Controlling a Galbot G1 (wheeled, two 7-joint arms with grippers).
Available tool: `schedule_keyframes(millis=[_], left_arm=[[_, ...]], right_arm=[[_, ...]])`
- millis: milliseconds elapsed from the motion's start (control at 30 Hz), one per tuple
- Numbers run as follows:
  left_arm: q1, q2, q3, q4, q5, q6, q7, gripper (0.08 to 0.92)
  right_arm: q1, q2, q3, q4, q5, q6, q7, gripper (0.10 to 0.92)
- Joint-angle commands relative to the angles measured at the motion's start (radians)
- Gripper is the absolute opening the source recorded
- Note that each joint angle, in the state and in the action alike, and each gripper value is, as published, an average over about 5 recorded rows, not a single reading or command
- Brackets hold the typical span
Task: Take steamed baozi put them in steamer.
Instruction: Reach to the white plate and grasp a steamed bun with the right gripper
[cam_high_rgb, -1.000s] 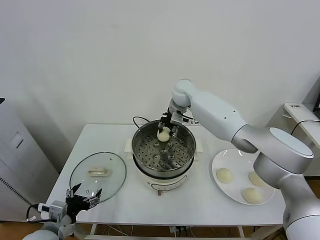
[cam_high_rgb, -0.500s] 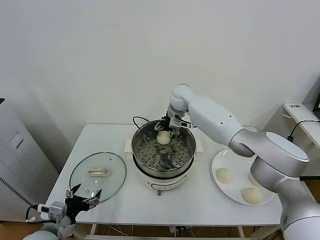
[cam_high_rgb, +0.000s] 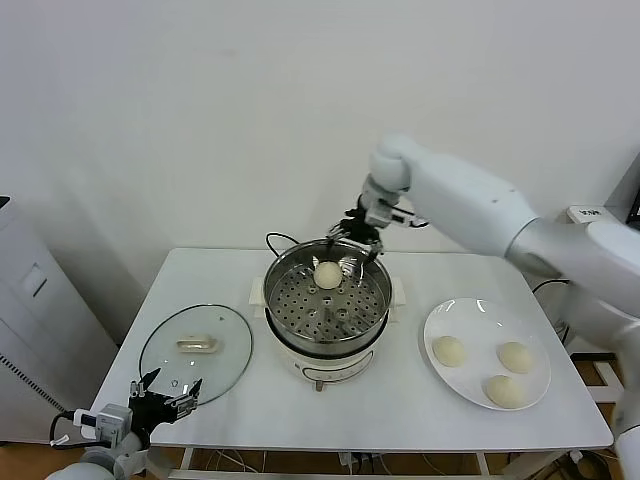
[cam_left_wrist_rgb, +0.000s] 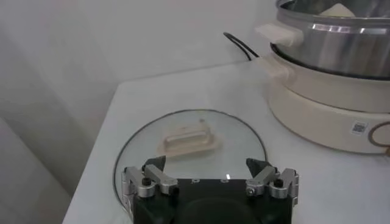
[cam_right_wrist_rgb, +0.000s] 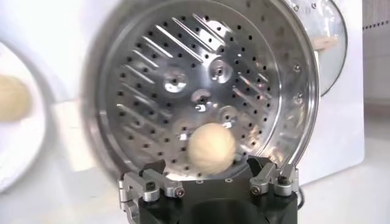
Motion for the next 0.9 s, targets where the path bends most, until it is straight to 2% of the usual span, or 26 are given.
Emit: schedule_keyframes(millis=[33, 467, 900], left_arm=[[0.001, -0.002, -0.002, -0.001, -0.001, -0.001, 0.0, 0.823], [-0.002, -0.002, -0.005, 0.006, -0.003, -0.002, 0.0, 0.823], [0.0, -0.008, -0.009, 0.0, -0.002, 0.0, -0.001, 0.823]], right_arm=[[0.211, -0.227, -0.308, 0.067, 0.437, -0.593, -0.04, 0.823], [0.161, -0.47, -0.418, 0.201, 0.483, -0.707, -0.017, 0.823], [-0.112, -0.485, -0.264, 0.167, 0.419, -0.723, 0.065, 0.823]])
